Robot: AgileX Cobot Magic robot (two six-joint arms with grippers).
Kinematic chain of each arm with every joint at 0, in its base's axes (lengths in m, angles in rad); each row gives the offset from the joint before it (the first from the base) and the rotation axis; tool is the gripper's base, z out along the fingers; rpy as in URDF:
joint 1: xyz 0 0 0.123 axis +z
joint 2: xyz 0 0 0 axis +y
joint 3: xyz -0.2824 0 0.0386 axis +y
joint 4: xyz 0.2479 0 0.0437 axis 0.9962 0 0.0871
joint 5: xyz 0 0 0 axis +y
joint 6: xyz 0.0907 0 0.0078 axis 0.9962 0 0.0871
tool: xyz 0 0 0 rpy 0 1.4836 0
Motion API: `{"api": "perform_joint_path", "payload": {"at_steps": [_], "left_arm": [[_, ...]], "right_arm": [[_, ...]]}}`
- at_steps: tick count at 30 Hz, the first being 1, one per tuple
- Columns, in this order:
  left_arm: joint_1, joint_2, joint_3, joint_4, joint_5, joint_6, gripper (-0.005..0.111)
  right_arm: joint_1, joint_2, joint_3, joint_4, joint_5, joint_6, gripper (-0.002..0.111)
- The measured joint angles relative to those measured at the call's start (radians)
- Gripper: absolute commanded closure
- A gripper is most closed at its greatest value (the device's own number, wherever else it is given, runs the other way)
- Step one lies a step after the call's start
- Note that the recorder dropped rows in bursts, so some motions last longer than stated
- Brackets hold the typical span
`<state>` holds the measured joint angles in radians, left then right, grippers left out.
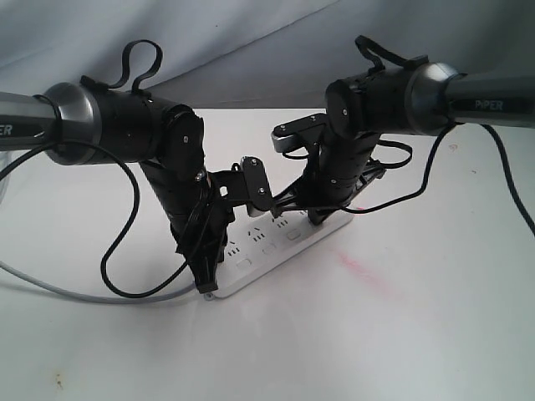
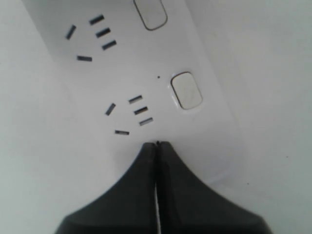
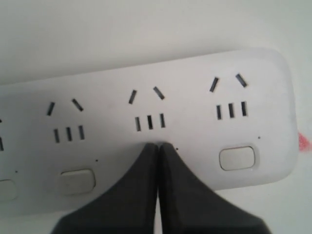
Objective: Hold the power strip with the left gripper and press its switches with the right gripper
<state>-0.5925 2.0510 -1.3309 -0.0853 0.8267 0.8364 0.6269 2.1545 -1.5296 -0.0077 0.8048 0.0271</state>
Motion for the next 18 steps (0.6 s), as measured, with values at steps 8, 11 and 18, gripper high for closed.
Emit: {"api": "perform_joint_path", "payload": {"at_steps": [8,11,18], "left_arm": [[0.0,0.0,0.0,0.0,0.0,0.0,0.107],[0.0,0.0,0.0,0.0,0.002,0.0,0.107],[0.0,0.0,0.0,0.0,0.002,0.0,0.107]], "right_arm": [[0.0,-0.03,0.023,0.008,0.062,0.0,0.108],[0.0,-0.031,0.023,0.041,0.062,-0.002,0.108],[0.0,-0.034,0.023,0.144,0.039,-0.061,0.108]]}}
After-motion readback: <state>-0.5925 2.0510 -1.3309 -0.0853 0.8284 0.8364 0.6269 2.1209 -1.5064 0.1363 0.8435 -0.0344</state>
